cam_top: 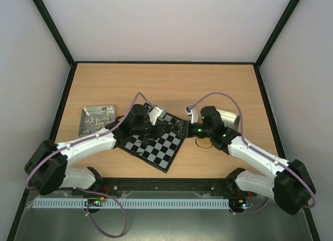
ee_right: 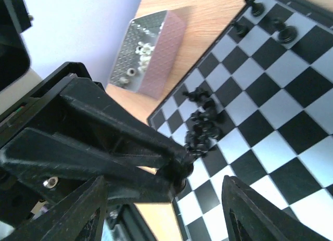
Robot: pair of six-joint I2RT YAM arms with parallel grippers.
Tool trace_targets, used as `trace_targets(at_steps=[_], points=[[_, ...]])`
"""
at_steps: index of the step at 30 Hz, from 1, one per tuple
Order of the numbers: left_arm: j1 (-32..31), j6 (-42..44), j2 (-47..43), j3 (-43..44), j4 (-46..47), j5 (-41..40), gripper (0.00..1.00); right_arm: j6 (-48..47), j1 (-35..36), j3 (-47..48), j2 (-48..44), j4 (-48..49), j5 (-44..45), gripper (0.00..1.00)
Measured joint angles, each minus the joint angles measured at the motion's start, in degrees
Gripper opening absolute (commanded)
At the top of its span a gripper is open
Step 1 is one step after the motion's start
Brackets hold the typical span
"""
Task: Set up the chess pieces on the board
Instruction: Place the chess piece on the chessboard.
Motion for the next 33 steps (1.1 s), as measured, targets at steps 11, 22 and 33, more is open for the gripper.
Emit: trace_targets(at_steps=[11, 22, 33], points=[[0.17, 8.48, -4.68, -0.66, 2.54, 12.2, 0.05, 3.63, 0.0, 0.17, -6.99, 0.02, -6.1, 0.55], [0.48, 10.78, -7.26, -0.66, 2.64, 18.71, 0.05, 5.88, 0.0, -2.86, -17.38, 3.3, -2.82, 0.47], [0.55, 10.73, -10.4, -0.66, 3.69, 22.8, 0.05, 1.86, 0.0, -2.84, -19.47, 1.4, -8.46, 0.42]])
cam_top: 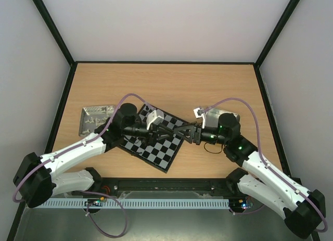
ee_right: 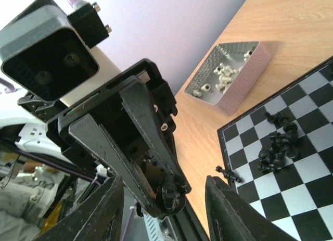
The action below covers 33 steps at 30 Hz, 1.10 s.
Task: Set up the chess pieces on the board
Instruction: Place the chess piece on the chessboard.
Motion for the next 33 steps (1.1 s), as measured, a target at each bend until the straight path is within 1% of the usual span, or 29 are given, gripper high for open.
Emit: trace_targets(at_steps=[4, 9, 15, 17, 21, 26, 28, 29, 31, 33], points=[[0.0, 0.0, -0.02, 0.0, 0.02, 0.72, 0.05, -0.44, 0.0, 0.0, 1.4, 0.02, -2.78, 0.35], [0.0, 0.02, -0.02, 0.0, -0.02, 1.38, 0.05, -0.7, 0.0, 0.02, 2.56, 0.11, -5.01, 0.23], [0.02, 0.2, -0.02, 0.0, -0.31, 1.62, 0.05, -0.72, 0.0, 0.22, 3.37, 0.98, -6.21, 0.15], [0.17, 0.39, 0.0, 0.0, -0.42, 1.64, 0.05, -0.66, 0.0, 0.31, 3.82, 1.29, -6.32, 0.1], [0.33, 0.5, 0.0, 0.0, -0.74, 2.05, 0.05, -0.66, 0.0, 0.44, 4.94, 1.62, -6.1, 0.08], [0.39, 0.61, 0.0, 0.0, -1.36, 2.03, 0.05, -0.57, 0.02, 0.46, 5.53, 1.97, -6.1, 0.12], [0.37, 0.61, 0.0, 0.0, -1.31, 2.19, 0.06, -0.5, 0.09, 0.46, 5.57, 2.01, -6.08, 0.12], [0.37, 0.59, 0.0, 0.0, -1.29, 2.25, 0.06, -0.52, 0.13, 0.46, 5.64, 2.01, -6.08, 0.11], [0.37, 0.59, 0.0, 0.0, -1.36, 2.19, 0.07, -0.55, 0.24, 0.44, 5.9, 2.19, -6.1, 0.04], [0.39, 0.48, 0.0, 0.0, -1.66, 1.97, 0.12, -0.52, 0.48, 0.46, 6.14, 2.51, -6.05, 0.02]])
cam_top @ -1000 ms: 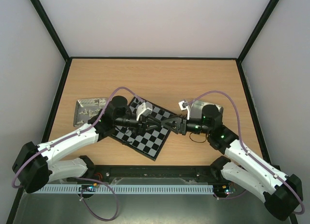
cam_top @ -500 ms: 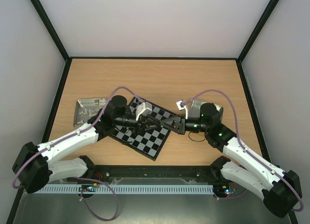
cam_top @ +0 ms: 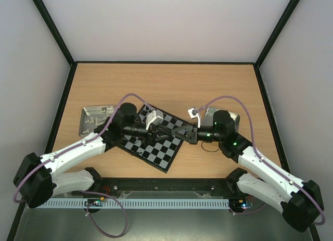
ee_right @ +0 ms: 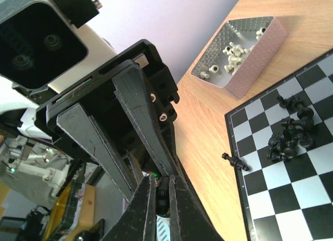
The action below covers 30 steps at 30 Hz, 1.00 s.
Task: Set up the chess pieces on the board
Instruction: Place the chess piece on the chessboard.
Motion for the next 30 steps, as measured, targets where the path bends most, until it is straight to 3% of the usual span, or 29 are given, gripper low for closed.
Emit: trace_targets(at_steps=[2, 4, 6, 8, 14, 20, 25, 30], points=[[0.0, -0.26, 0.0, 0.0, -0.22, -0.52, 0.24, -0.04, 0.04, 0.0, 0.13, 0.0, 0.46, 0.02], [0.0, -0.74, 0.09, 0.13, -0.7, -1.42, 0.47, -0.07, 0.37, 0.0, 0.22, -0.09, 1.77, 0.02], [0.0, -1.92, 0.5, 0.5, -0.85, -3.76, 0.61, -0.44, 0.83, 0.0, 0.28, -0.35, 3.37, 0.02], [0.07, -3.43, 1.07, 0.68, -1.18, -7.39, 0.67, -1.2, 1.31, 0.09, 0.44, -1.11, 6.1, 0.02], [3.06, -10.08, 3.74, 0.7, -4.57, -22.91, 0.71, -5.35, 3.8, 0.63, 4.35, -2.84, 27.41, 0.02], [6.12, -19.06, 5.33, 0.7, -10.27, -40.48, 0.71, -7.34, 7.39, 0.74, 14.67, -3.26, 49.7, 0.02], [7.78, -23.41, 5.33, 0.52, -12.79, -48.04, 0.71, -8.48, 7.8, 1.62, 22.62, -2.67, 59.47, 0.02], [8.04, -25.44, 5.31, 0.26, -13.81, -50.1, 0.71, -9.51, 7.8, 1.99, 29.33, 0.2, 62.64, 0.02]])
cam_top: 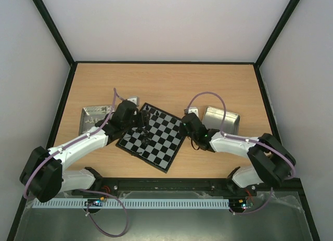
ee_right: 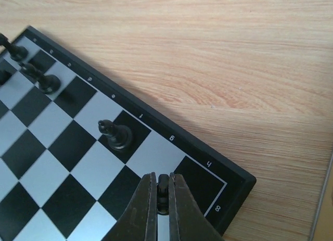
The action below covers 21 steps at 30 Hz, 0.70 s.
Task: Set up the chess pieces on the board
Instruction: Place the chess piece on the chessboard.
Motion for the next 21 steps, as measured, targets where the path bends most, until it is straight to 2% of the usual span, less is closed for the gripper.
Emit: trace_targets(at_steps=[21], points=[[0.48, -1.44, 0.02, -0.72, -0.22, -0.07, 0.71, -3.89, 0.85, 2.16, 10.93, 7.91, 1.68, 0.08]])
